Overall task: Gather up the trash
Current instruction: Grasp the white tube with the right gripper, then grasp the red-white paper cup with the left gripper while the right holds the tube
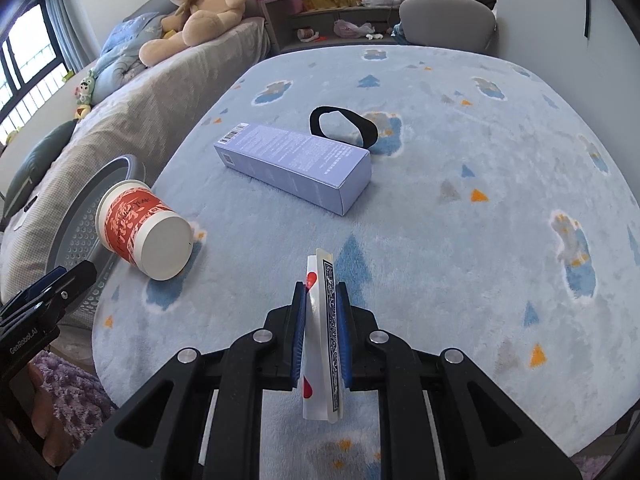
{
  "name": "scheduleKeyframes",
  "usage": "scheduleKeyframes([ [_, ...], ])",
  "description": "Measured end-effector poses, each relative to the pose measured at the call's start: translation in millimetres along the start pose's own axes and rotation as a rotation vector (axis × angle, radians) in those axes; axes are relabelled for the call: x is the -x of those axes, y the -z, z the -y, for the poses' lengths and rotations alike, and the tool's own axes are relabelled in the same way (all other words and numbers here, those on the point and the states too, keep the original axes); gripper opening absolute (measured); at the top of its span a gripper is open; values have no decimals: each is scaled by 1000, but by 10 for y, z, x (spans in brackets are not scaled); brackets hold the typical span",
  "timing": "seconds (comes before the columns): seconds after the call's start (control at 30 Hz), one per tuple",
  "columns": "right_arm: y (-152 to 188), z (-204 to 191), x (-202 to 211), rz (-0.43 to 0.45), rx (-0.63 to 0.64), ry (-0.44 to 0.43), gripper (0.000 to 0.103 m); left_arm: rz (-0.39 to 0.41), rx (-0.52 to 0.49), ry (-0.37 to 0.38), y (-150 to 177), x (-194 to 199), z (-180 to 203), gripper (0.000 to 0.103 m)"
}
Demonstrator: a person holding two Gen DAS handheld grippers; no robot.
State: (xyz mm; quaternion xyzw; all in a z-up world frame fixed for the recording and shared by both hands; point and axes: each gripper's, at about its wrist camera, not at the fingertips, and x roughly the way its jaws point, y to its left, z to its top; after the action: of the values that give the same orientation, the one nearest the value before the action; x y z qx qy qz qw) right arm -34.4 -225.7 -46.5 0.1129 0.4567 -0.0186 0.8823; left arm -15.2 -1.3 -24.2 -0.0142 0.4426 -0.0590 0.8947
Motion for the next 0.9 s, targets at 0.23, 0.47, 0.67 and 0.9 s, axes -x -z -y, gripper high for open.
scheduleKeyframes([
  [0.23,-4,93,77,24,-12,-28,15,-36,110,5,-134,-51,230,76],
  [0.47,-38,307,219,61,-66,-51,15,-71,200,19,-269,-157,356,76],
  [0.67,-45,403,275,70,-90,-68,15,-101,259,-1,-282,-294,333,76],
  [0.9,-49,426,320,77,-95,-86,15,-106,290,4,-312,-400,360,76],
])
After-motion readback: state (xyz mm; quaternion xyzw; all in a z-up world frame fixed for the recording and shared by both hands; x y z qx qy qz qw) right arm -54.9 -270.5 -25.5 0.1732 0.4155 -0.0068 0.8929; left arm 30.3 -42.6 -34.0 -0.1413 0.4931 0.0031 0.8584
